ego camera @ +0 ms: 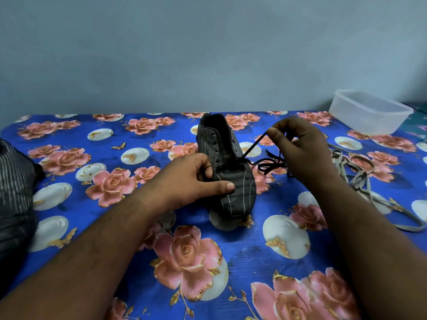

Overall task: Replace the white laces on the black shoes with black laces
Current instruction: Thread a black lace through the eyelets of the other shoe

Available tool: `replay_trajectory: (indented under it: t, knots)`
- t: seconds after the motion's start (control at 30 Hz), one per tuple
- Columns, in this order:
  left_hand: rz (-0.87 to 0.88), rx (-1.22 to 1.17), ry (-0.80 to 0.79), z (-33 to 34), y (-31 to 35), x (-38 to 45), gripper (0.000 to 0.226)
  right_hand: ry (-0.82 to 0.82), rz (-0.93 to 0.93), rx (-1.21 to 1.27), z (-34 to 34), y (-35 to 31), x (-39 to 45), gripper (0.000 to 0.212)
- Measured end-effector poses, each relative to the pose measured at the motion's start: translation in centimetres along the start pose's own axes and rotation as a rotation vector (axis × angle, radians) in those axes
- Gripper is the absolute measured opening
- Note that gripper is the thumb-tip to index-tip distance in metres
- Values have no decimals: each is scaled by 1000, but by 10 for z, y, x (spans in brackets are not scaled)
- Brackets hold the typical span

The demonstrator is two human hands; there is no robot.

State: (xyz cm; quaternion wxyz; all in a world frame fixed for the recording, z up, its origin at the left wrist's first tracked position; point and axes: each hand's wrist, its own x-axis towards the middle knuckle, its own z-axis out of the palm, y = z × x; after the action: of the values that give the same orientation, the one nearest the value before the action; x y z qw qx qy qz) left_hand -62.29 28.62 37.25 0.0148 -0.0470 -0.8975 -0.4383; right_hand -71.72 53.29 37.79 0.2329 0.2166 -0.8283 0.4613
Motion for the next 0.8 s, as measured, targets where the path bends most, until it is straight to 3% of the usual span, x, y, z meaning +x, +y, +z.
replay_trajectory:
  t: [0.13, 0.3, 0.5, 0.63, 0.7, 0.8]
  knots:
    - [96, -5, 65, 2, 3, -1, 49, 27, -65, -87, 1, 0, 1, 9]
    - [188, 61, 136, 8, 0, 1, 27, 40, -155, 34, 3, -12, -1, 9]
    - [162, 12, 100, 9, 0, 3, 18, 233, -94, 63, 2, -9, 3, 10]
    - [179, -39, 93, 10, -1, 3, 15, 83, 38, -126, 9, 5, 2, 7]
    - [180, -75, 104, 11, -1, 3, 11, -37, 85, -275, 11, 7, -1, 17]
    - [187, -62, 152, 14, 1, 4, 9, -81, -71, -197, 11, -4, -4, 22]
